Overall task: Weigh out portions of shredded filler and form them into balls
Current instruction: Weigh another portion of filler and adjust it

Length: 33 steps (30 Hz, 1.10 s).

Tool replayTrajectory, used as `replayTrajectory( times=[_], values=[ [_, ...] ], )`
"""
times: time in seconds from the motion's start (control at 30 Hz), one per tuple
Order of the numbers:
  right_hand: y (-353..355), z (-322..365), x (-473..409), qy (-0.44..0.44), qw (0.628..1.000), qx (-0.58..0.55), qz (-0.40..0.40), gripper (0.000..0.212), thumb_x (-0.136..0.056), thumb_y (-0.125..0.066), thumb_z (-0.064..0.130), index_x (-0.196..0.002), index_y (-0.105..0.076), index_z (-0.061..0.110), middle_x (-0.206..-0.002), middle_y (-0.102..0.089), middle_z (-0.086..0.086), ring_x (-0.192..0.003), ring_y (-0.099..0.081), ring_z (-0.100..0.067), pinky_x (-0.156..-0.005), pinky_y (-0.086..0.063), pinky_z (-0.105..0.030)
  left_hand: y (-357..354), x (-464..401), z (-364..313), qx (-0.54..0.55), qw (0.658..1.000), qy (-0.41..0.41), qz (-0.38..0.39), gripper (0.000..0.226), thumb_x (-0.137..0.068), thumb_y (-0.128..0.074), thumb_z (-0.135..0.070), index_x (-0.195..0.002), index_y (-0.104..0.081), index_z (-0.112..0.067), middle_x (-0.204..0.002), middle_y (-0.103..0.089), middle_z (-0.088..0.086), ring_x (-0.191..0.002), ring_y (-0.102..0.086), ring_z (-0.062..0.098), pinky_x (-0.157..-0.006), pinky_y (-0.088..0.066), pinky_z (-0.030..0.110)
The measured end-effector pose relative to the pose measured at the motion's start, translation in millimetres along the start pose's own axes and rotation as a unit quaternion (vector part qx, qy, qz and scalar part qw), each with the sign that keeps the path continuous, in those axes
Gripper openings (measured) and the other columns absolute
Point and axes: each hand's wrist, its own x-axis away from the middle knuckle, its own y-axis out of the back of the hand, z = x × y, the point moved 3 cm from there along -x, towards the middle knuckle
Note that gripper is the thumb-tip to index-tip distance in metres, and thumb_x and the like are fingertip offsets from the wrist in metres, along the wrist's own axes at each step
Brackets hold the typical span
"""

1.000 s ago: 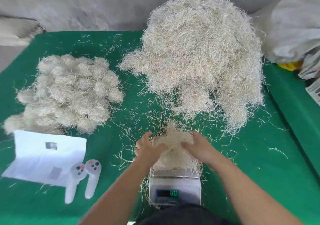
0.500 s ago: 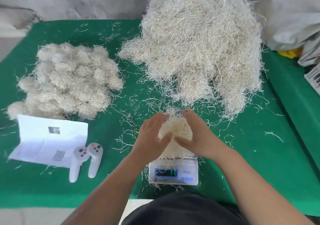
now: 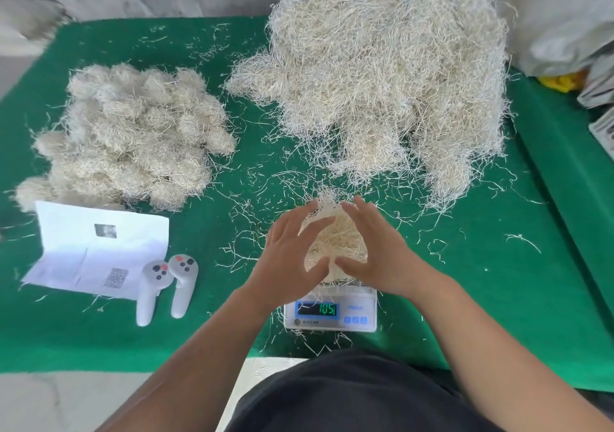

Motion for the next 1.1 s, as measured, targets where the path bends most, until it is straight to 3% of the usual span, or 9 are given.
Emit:
replayTrajectory(
  times=[0.33,0.5,0.6,0.67,0.77,0.87,0.93,1.0,1.1],
  values=[
    [-10,-17,5,-0.023,1.0,0.013,-0.016,0.107,-0.083,-0.07,0.064,-0.159,0.004,0.051,-0.17,0.013,0.022,-0.16,0.002,-0.015,-0.124,-0.015,-0.051,-7,-2,-2,0.038,0.999,-0.015,-0.02,0.068,-0.091,-0.06,-0.048,-0.154,-0.037,-0.038,-0.166,-0.02,-0.011,-0.152,-0.019,0.017,-0.123,-0.017,0.044],
    [-33,-29,-18,-0.094,0.99,0.072,0.076,0.135,-0.074,-0.085,0.055,-0.16,0.017,0.041,-0.173,0.01,-0.001,-0.16,-0.002,-0.029,-0.127,-0.017,-0.056,-50,0,19,-0.088,0.977,0.096,0.169,0.125,-0.083,-0.065,-0.067,-0.15,0.038,-0.044,-0.169,0.024,-0.013,-0.156,0.023,0.027,-0.12,0.022,0.058],
    [-42,-24,-31,-0.139,0.984,0.067,0.09,0.102,-0.083,-0.081,0.019,-0.164,-0.017,0.025,-0.169,-0.02,-0.009,-0.155,-0.023,-0.034,-0.125,-0.028,-0.053,-67,-8,24,-0.075,0.965,0.169,0.187,0.123,-0.087,-0.064,-0.063,-0.149,0.04,-0.043,-0.167,0.01,-0.018,-0.156,0.011,0.027,-0.117,0.025,0.054],
    [-36,-16,-39,-0.184,0.977,-0.091,0.059,0.058,-0.091,-0.067,0.0,-0.145,-0.051,0.014,-0.143,-0.055,-0.015,-0.132,-0.056,-0.033,-0.111,-0.049,-0.048,-64,-24,11,0.048,0.974,0.173,0.141,0.103,-0.089,-0.066,-0.051,-0.162,0.006,-0.042,-0.162,-0.03,-0.016,-0.152,-0.024,0.026,-0.125,-0.004,0.055],
    [-20,10,-44,-0.208,0.881,-0.424,0.001,0.023,-0.099,-0.059,-0.002,-0.116,-0.07,0.008,-0.109,-0.074,-0.019,-0.107,-0.07,-0.041,-0.096,-0.057,-0.057,-43,-40,-18,0.413,0.892,0.183,0.014,0.061,-0.08,-0.065,-0.012,-0.124,-0.059,-0.053,-0.11,-0.069,-0.004,-0.099,-0.066,0.03,-0.085,-0.056,0.058],
    [1,42,-53,-0.169,0.794,-0.582,-0.042,0.031,-0.101,-0.05,0.001,-0.124,-0.065,0.014,-0.117,-0.074,-0.018,-0.114,-0.07,-0.036,-0.101,-0.056,-0.054,-14,-61,-36,0.56,0.793,0.222,-0.092,0.061,-0.073,-0.062,-0.016,-0.125,-0.06,-0.049,-0.116,-0.073,0.008,-0.105,-0.072,0.031,-0.086,-0.061,0.053],
    [20,65,-59,-0.13,0.749,-0.648,-0.049,0.036,-0.096,-0.052,0.007,-0.132,-0.056,0.012,-0.114,-0.073,-0.017,-0.105,-0.072,-0.03,-0.086,-0.061,-0.041,3,-80,-46,0.623,0.743,0.211,-0.124,0.06,-0.071,-0.056,-0.009,-0.126,-0.059,-0.035,-0.108,-0.075,0.012,-0.094,-0.074,0.027,-0.075,-0.062,0.044],
    [44,83,-60,-0.097,0.732,-0.671,-0.067,0.055,-0.085,-0.057,0.012,-0.138,-0.05,0.024,-0.117,-0.071,-0.012,-0.101,-0.072,-0.027,-0.078,-0.062,-0.037,25,-96,-59,0.678,0.699,0.181,-0.138,0.065,-0.067,-0.054,-0.003,-0.13,-0.054,-0.022,-0.103,-0.072,0.015,-0.089,-0.072,0.027,-0.071,-0.059,0.039],
    [81,100,-56,-0.077,0.789,-0.588,-0.16,0.069,-0.072,-0.059,0.026,-0.133,-0.047,0.055,-0.136,-0.051,-0.001,-0.122,-0.062,-0.03,-0.095,-0.058,-0.05,53,-109,-87,0.745,0.645,0.104,-0.137,0.079,-0.064,-0.062,-0.008,-0.139,-0.042,-0.003,-0.094,-0.07,0.015,-0.085,-0.07,0.029,-0.069,-0.057,0.043]
  ],
)
